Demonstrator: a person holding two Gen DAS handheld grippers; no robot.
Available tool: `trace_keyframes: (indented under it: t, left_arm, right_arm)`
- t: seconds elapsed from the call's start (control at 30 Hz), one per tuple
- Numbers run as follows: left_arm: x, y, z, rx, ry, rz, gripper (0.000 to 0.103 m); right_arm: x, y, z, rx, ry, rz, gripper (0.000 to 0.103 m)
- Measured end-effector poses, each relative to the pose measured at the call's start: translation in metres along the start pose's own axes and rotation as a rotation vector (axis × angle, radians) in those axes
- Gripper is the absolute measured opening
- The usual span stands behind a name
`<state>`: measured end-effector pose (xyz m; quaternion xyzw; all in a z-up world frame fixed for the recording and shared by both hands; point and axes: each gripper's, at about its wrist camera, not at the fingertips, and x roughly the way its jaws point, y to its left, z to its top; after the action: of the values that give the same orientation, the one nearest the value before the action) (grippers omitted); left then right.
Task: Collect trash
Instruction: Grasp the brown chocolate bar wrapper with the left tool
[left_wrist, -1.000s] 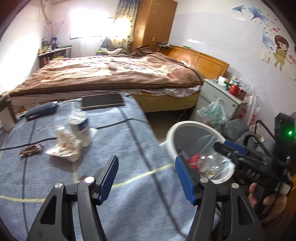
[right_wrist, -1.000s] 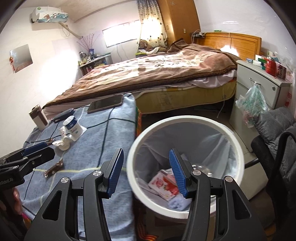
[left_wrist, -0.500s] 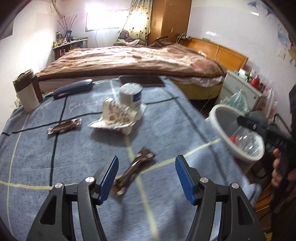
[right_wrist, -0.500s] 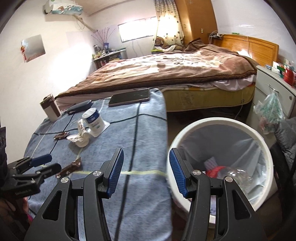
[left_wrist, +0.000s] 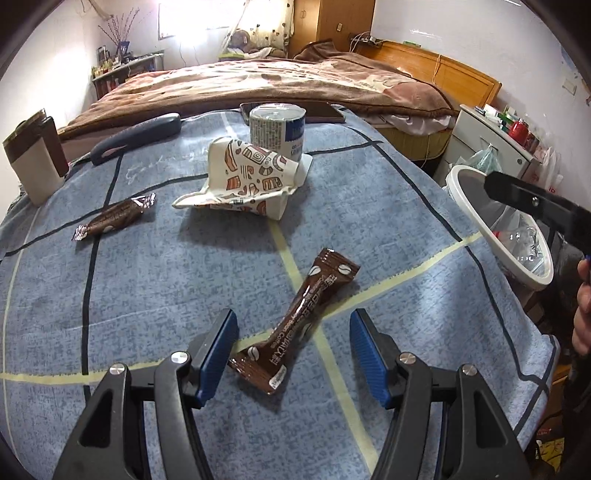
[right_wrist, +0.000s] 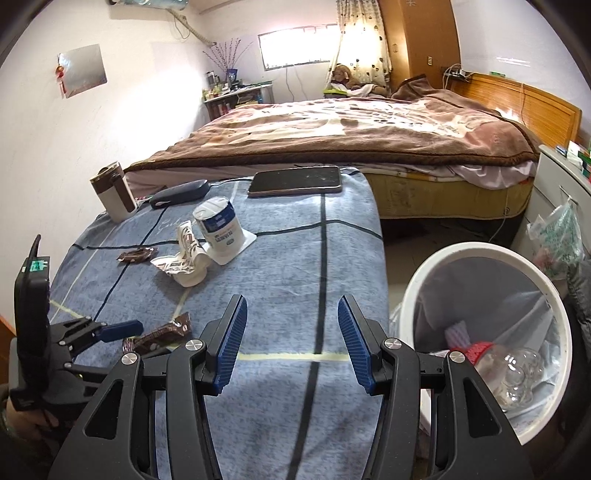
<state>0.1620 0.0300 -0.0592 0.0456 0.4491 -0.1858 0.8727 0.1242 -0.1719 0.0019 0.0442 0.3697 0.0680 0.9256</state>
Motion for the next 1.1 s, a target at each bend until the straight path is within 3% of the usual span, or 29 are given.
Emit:
trace_keyframes:
  t: [0.2,0.33,0.43,0.7,1.1]
  left_arm:
    - [0.000,0.002,0.001,0.013,-0.001,0.015,0.052]
    - [-0.001,0.009,0.002,-0.001,-0.006,0.020,0.028]
    - [-0.003,0.017,0.000,-0.024,-0.015,0.010,0.018]
    - [-0.015,0.041,-0.003,-0.124,-0.055,0.011,0.017]
    - [-0.038,0.072,0.002,-0.192,-0.111,0.052,0.017]
  right_arm:
    - [0.012,0.012,0.003,-0.007,0.015,0.012,0.053]
    - [0.019,0.023,0.003,-0.023,0.026,0.025,0.053]
    - [0.023,0.029,0.004,-0.031,0.032,0.031,0.053]
    - [0.038,0.043,0.008,-0.041,0.052,0.057,0.053]
    - [0.072,0.075,0.024,-0.113,0.077,0.121,0.053]
